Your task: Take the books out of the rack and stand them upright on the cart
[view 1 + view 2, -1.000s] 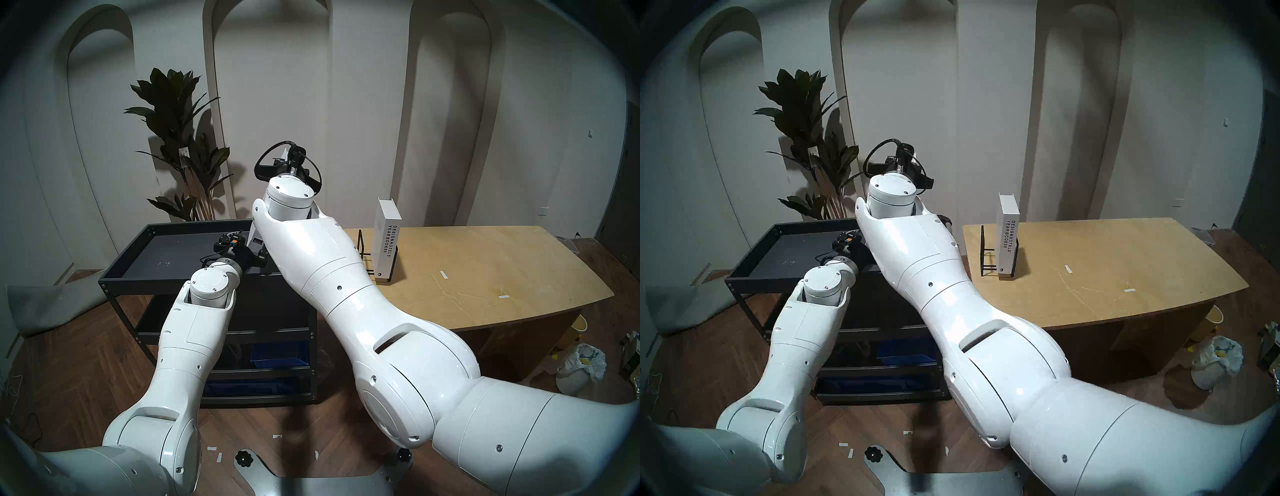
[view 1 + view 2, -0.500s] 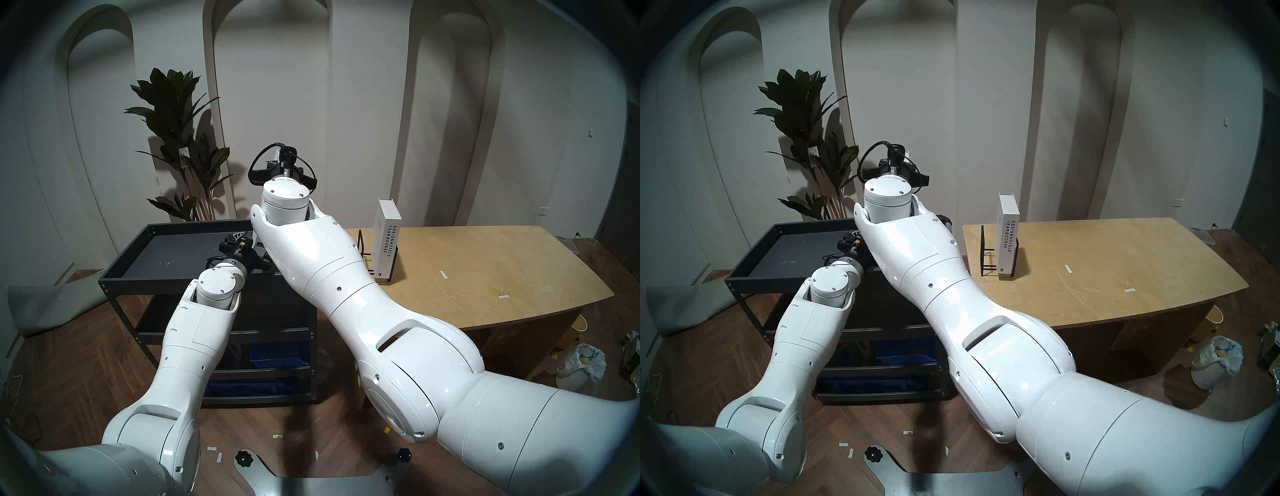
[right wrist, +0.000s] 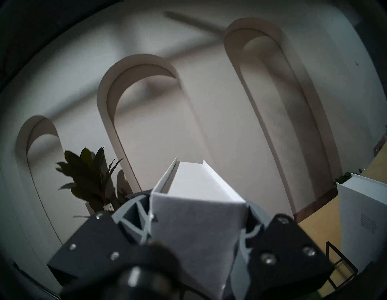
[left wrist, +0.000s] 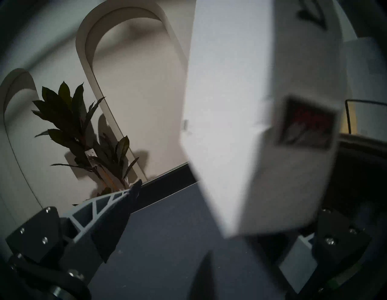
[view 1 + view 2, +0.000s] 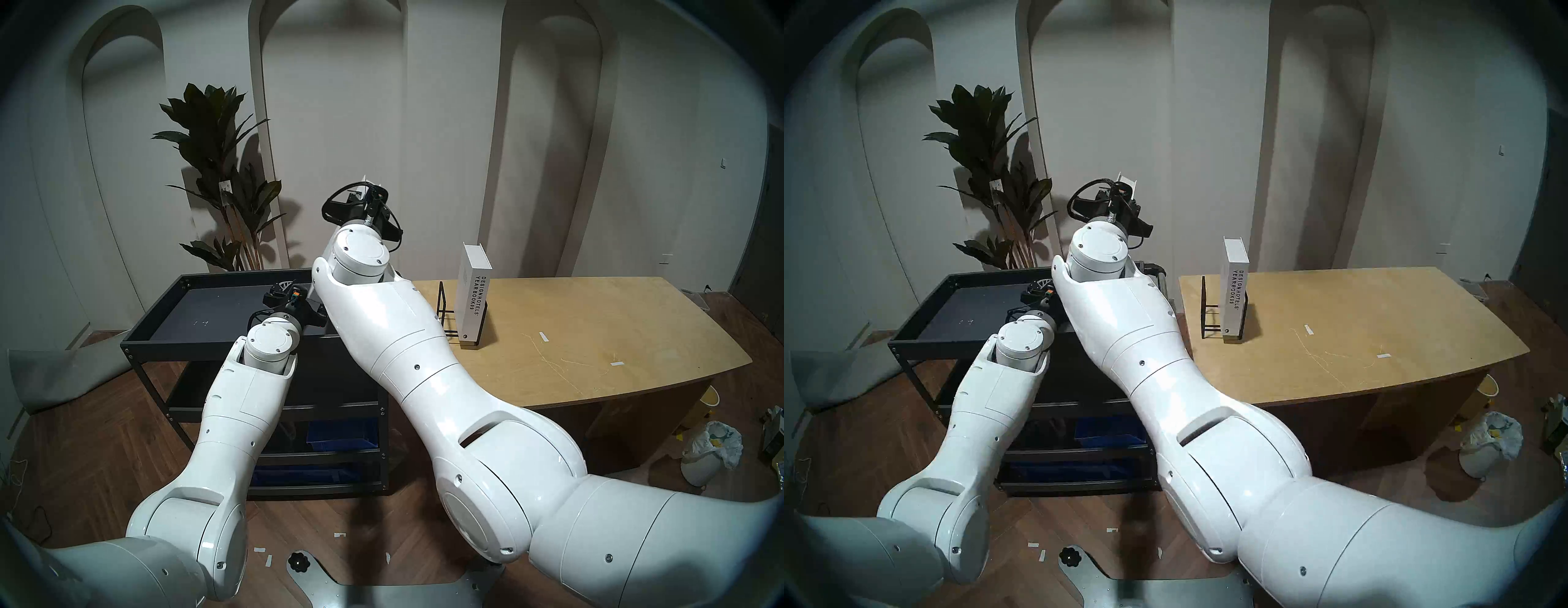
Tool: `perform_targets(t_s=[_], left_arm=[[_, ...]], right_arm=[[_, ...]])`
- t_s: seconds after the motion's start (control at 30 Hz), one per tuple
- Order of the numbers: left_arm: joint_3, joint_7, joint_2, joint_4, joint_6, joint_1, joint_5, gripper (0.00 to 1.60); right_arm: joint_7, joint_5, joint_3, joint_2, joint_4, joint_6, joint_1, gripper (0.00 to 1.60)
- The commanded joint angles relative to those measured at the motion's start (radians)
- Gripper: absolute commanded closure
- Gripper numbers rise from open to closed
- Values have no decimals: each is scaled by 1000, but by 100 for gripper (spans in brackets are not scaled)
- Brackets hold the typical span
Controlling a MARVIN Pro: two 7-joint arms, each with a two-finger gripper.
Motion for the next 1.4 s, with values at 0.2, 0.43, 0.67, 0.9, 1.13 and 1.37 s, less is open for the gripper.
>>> perform_targets(t_s=[0.2,0.43,0.67,0.9,1.13,1.37], left_arm=[[60,233,-33,-91,-10,4,168,0],[39,309,-22,-195,-9,35,183,0],[28,316,-28,-262,15,75,184,0],[52,285,17,-320,52,111,235,0],[137,339,80,-276,6,139,380,0],[164,416,80,-171,-17,100,454,0]], right_arm=[[38,95,112,38,-177,-135,-51,160],[102,177,161,46,-166,-160,-47,160],[190,246,152,58,-98,-206,-59,160],[312,340,112,83,-58,-276,-87,160],[408,416,130,103,-59,-322,-91,160],[518,527,151,132,-71,-261,-81,160]])
